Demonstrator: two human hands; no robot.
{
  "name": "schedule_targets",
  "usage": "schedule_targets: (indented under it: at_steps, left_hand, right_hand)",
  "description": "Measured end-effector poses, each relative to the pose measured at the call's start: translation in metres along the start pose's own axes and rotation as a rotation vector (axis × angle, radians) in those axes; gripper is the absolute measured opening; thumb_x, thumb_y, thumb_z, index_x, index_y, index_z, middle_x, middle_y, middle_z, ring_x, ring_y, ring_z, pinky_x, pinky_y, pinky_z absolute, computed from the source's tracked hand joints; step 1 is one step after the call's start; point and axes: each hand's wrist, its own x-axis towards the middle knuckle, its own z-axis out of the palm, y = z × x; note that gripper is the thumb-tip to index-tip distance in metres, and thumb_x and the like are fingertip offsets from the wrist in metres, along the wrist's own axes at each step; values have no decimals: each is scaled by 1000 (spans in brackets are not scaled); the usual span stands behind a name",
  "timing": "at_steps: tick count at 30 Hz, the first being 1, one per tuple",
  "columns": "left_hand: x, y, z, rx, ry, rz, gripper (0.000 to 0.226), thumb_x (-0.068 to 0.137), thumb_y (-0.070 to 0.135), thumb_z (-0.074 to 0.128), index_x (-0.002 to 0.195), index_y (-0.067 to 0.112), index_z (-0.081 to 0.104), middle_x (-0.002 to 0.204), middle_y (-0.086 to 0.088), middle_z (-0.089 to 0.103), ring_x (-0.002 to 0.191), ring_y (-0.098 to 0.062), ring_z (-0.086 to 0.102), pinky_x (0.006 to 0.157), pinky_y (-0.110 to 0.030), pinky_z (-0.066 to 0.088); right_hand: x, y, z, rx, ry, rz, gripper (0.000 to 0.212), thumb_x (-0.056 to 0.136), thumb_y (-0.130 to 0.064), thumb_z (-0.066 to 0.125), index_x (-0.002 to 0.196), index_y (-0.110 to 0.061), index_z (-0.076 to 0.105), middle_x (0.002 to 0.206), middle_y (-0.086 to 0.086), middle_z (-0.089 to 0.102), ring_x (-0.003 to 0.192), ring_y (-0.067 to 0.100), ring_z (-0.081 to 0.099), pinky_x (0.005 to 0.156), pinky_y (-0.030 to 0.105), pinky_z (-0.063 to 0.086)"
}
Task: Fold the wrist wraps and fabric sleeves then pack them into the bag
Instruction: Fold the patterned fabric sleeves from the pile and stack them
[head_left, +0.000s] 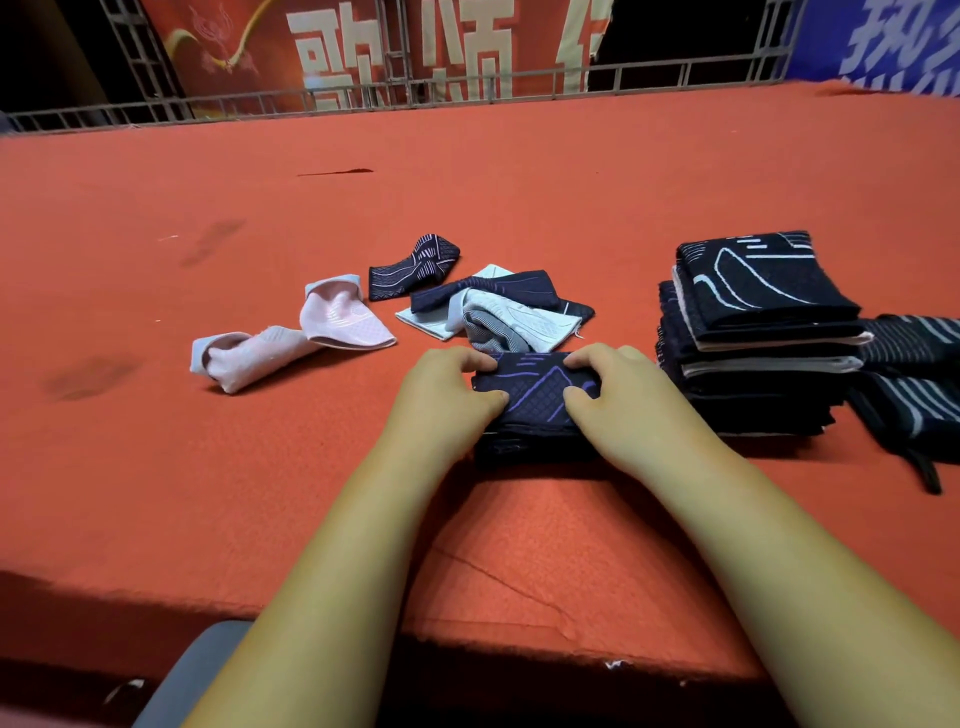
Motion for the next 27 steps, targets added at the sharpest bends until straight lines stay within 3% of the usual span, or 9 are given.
schedule_targets:
  at_steps: [6, 11, 15, 18, 20, 22, 25, 27]
  left_hand:
    - [4, -2, -2, 60, -51, 24, 40, 86, 26, 82, 126, 26, 76, 119, -3, 71, 97, -22, 72, 89, -36, 57]
    - [4, -2, -5, 47, -102, 10, 40, 91, 24, 79, 131, 22, 74, 115, 2, 73, 77, -13, 69, 70, -28, 50]
    - [0, -3, -7, -42, -102, -24, 36, 92, 24, 80, 127, 25, 74, 102, 5, 75, 72, -17, 74, 58, -27, 57]
    - [-3, -8, -13, -221, -114, -77, 23, 96, 23, 77, 119, 24, 74, 100, 2, 77, 57, -15, 68, 49, -30, 55]
    - [-2, -13, -21, -352, -114, -118, 11, 100, 24, 73, 111, 24, 75, 100, 2, 75, 59, -14, 67, 54, -34, 58]
    - [5, -23, -34, -367, -46, -110, 8, 101, 27, 71, 106, 25, 77, 98, 2, 76, 75, -22, 71, 67, -38, 60]
    - [20, -52, -59, -110, 130, -47, 19, 98, 26, 69, 113, 24, 80, 115, 6, 77, 107, -17, 70, 93, -31, 52]
    - [30, -75, -75, 56, 214, -46, 31, 93, 23, 64, 120, 19, 80, 125, -1, 76, 119, -21, 67, 105, -36, 50]
  right_hand:
    - [1, -3, 1, 8, -10, 50, 40, 102, -33, 61, 141, -34, 65, 128, 3, 48, 106, 23, 63, 100, 33, 47]
    - [-1, -9, 2, -31, -29, 70, 40, 105, -32, 57, 144, -31, 62, 133, 5, 49, 117, 29, 63, 107, 41, 49]
    - [-7, -21, 6, -134, 1, 73, 44, 104, -34, 53, 148, -31, 56, 138, 7, 47, 128, 35, 50, 112, 45, 43]
    - [-14, -33, 9, -216, 91, 39, 45, 99, -37, 57, 143, -27, 60, 145, 6, 47, 135, 34, 41, 116, 46, 37]
    - [-19, -42, 10, -205, 144, -14, 45, 98, -38, 59, 142, -25, 62, 153, 8, 45, 146, 33, 33, 123, 47, 29]
    - [-24, -54, 11, -185, 158, -55, 47, 100, -38, 60, 145, -25, 59, 165, 10, 35, 159, 32, 18, 129, 47, 17]
    - [-31, -73, 16, -201, 188, -87, 47, 101, -37, 59, 147, -25, 57, 175, 11, 21, 165, 33, 2, 132, 49, 4]
    - [-35, -83, 20, -241, 217, -97, 47, 100, -38, 59, 144, -22, 59, 176, 13, 17, 165, 36, -2, 132, 49, -2]
